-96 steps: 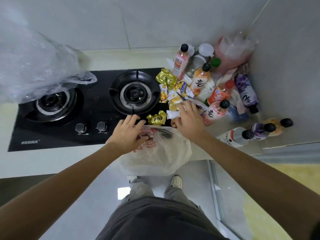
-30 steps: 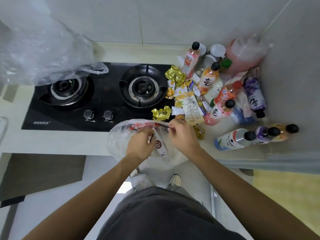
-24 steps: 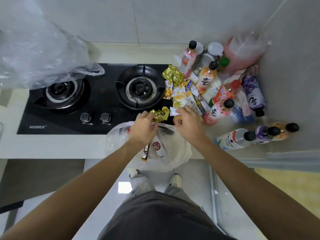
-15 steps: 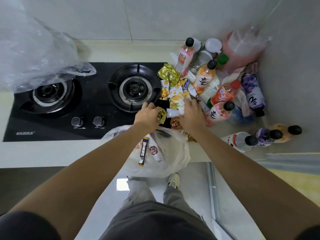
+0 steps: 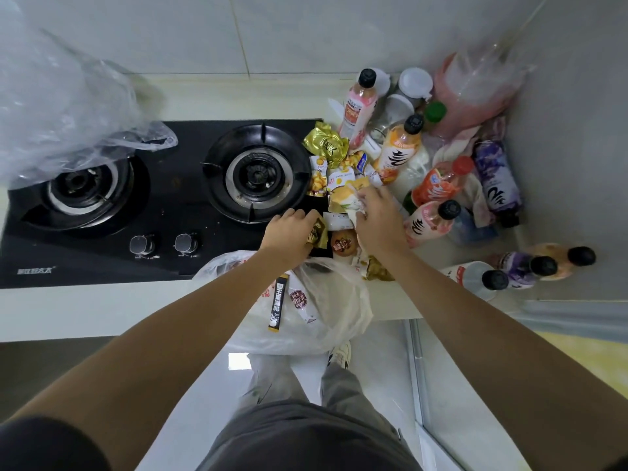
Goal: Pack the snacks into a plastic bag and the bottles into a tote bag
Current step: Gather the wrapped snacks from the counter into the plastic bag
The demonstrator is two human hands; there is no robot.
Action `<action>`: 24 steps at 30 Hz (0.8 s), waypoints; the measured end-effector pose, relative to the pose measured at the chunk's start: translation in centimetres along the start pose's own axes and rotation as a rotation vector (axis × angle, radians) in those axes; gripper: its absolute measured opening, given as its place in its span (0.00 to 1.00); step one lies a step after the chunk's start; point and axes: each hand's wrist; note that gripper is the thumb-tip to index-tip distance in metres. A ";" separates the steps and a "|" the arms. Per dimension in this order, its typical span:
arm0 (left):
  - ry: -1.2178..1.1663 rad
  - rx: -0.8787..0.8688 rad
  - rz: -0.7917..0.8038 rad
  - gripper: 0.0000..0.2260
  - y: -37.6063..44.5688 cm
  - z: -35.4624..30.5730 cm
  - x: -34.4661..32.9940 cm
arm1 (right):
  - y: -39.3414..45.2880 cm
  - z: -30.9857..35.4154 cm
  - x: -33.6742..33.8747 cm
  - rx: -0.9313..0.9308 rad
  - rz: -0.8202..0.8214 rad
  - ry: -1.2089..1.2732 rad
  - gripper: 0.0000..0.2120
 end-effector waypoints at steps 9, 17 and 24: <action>-0.317 0.156 -0.189 0.26 -7.0 1.9 3.0 | -1.9 5.7 2.5 0.082 -0.120 0.289 0.11; -0.395 0.401 -0.163 0.25 -16.5 3.9 0.0 | -9.3 10.8 -0.8 0.230 0.048 0.414 0.11; -0.428 0.577 -0.075 0.20 -20.2 4.4 -2.6 | -13.0 13.7 -1.3 0.421 0.146 0.405 0.11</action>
Point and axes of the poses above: each hand's wrist, its own y-axis towards the middle knuckle, its own x-axis out of the back of the hand, z = x × y, and after that the axes turned 9 degrees about x, right-handed
